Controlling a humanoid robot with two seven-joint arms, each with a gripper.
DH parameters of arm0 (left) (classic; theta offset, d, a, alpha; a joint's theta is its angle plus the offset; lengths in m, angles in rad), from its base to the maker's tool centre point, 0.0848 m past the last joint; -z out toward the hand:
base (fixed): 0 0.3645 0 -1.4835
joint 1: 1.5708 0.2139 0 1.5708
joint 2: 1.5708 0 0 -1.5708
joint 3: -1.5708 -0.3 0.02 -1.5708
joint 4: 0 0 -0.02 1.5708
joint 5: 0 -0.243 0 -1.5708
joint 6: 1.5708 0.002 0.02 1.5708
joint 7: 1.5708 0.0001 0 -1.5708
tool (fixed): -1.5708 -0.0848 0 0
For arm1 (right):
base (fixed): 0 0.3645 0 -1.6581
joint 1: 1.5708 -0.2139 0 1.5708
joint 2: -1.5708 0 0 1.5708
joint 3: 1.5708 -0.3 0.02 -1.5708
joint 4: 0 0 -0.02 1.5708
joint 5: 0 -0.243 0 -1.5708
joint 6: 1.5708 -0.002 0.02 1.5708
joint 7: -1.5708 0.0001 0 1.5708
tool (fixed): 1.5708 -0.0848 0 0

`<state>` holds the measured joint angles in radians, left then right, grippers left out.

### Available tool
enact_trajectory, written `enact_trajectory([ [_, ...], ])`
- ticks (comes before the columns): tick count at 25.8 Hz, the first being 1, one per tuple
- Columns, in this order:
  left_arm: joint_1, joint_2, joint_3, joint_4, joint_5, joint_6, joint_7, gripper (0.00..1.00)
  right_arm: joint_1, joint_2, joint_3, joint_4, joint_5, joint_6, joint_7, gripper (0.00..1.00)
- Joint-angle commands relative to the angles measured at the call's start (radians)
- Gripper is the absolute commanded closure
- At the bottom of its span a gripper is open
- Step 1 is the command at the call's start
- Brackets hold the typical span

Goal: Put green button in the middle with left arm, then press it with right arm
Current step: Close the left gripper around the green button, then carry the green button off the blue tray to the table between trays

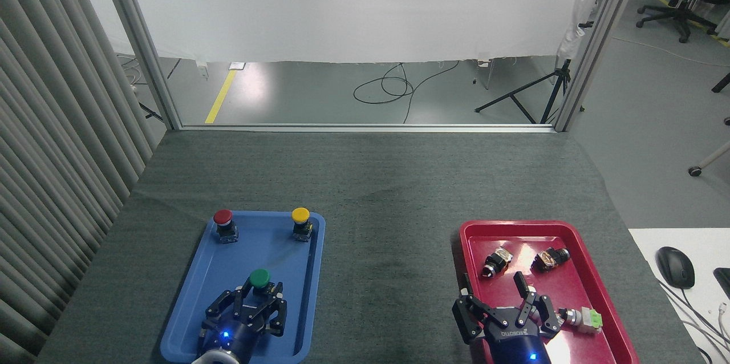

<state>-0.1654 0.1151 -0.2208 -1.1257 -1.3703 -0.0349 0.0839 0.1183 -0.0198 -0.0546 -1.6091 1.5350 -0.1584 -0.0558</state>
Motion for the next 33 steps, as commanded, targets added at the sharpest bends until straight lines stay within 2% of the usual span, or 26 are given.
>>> enact_trajectory([
  [1,-0.006,0.000,-0.002,0.014,-0.001,-0.011,0.007,0.81,0.000,-0.011,0.002,-0.002,-0.003,0.000,-0.001,0.01],
  [3,-0.006,0.001,-0.002,0.004,-0.004,-0.019,0.013,0.96,0.000,-0.012,0.004,0.000,-0.003,0.007,-0.001,0.01],
  [4,-0.005,0.003,-0.002,0.000,-0.007,-0.030,0.016,1.00,0.000,-0.014,0.005,0.000,-0.001,0.013,-0.001,0.01],
  [9,-0.005,0.003,-0.003,-0.077,-0.007,-0.091,0.020,1.00,-0.003,-0.023,0.009,0.001,0.001,0.039,-0.001,0.01],
  [12,-0.039,-0.009,-0.068,-0.118,-0.007,-0.143,0.020,1.00,-0.003,-0.042,0.004,0.003,-0.001,0.040,-0.001,0.01],
  [14,-0.105,-0.066,-0.152,-0.097,-0.018,-0.143,0.025,1.00,-0.003,-0.054,-0.001,0.003,-0.003,0.031,-0.002,0.01],
  [18,-0.258,-0.247,-0.250,0.127,-0.076,-0.125,0.034,1.00,-0.003,-0.052,-0.002,0.003,-0.003,0.030,-0.002,0.01],
  [19,-0.273,-0.261,-0.256,0.176,-0.098,-0.103,0.037,1.00,-0.003,-0.054,-0.004,0.003,-0.003,0.030,-0.002,0.01],
  [22,-0.293,-0.258,-0.285,0.256,-0.096,-0.002,0.071,1.00,-0.005,-0.058,-0.010,0.012,-0.003,0.031,-0.002,0.01],
  [28,-0.298,-0.258,-0.331,0.300,-0.076,0.009,0.077,1.00,-0.003,-0.063,-0.030,0.020,-0.003,0.033,-0.004,0.01],
  [33,-0.327,-0.256,-0.410,0.426,-0.078,-0.014,0.079,1.00,-0.006,-0.060,-0.036,0.031,-0.018,0.030,-0.018,0.01],
])
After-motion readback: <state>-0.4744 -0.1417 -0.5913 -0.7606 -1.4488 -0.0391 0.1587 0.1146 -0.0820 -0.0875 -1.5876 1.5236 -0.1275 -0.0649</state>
